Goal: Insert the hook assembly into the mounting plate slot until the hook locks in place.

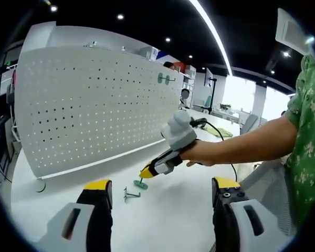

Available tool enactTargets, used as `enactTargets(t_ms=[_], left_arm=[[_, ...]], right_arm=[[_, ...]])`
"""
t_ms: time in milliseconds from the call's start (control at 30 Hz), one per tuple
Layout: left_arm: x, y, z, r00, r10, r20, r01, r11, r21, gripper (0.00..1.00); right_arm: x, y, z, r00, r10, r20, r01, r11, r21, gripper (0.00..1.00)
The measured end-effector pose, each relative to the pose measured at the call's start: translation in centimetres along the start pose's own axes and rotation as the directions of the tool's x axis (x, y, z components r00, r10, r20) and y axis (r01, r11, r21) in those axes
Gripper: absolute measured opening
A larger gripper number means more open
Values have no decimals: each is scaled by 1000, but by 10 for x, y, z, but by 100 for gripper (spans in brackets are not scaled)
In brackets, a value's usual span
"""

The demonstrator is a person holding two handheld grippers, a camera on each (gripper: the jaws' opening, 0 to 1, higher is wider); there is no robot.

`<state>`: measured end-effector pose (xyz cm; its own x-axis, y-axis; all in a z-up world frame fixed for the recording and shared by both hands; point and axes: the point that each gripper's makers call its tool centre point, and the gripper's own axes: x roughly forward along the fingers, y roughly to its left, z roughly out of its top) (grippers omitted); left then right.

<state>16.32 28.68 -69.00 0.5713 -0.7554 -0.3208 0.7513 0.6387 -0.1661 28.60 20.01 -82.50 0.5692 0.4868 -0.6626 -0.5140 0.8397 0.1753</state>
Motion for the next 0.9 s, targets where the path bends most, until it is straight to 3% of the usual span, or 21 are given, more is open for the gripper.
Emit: enactTargets(t_ms=[467,733,900], left_arm=[[3,-2,0,1000,-10,1,10,1000,-2,79],[8,-7,11,1000,-24,17,24,1000,9,79],[14,-10,21,999,-35,31,34,999,23,78]], right_arm=[[-14,3,4,999,24,24,-24,1000,0,1],[-47,9,34,992,31,119,-27,999,-36,1],[-82,24,66,973,49,226,-33,997,-73,1]])
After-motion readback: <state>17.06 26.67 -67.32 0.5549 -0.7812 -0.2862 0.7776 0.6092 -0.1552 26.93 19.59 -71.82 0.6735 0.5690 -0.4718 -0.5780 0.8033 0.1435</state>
